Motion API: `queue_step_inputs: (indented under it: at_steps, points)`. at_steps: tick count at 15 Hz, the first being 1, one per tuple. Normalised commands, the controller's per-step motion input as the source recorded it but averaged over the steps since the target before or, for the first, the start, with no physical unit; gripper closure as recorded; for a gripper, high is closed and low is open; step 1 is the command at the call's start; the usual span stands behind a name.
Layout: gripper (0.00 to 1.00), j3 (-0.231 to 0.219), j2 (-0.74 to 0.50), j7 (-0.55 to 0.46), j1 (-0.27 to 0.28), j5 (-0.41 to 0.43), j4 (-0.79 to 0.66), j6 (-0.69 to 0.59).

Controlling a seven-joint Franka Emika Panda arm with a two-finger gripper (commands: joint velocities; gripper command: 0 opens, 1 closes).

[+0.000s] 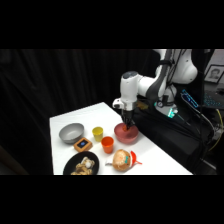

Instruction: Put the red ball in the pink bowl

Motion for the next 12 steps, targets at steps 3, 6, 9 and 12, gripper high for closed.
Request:
queue_step_inputs:
  at_steps: [3,6,9,12]
  points:
    - [0.92,-0.061,0.25,-0.08,0.005,-0.015,0.18,0.13]
    - [0.58,-0.063,0.2,-0.08,0.018,-0.013,0.17,0.08]
    - [0.33,-0.046,0.09,-0.11,0.027,0.013,0.13,0.01]
    - [0.1,-0.041,-0.04,-0.11,0.037,0.012,0.07,-0.06]
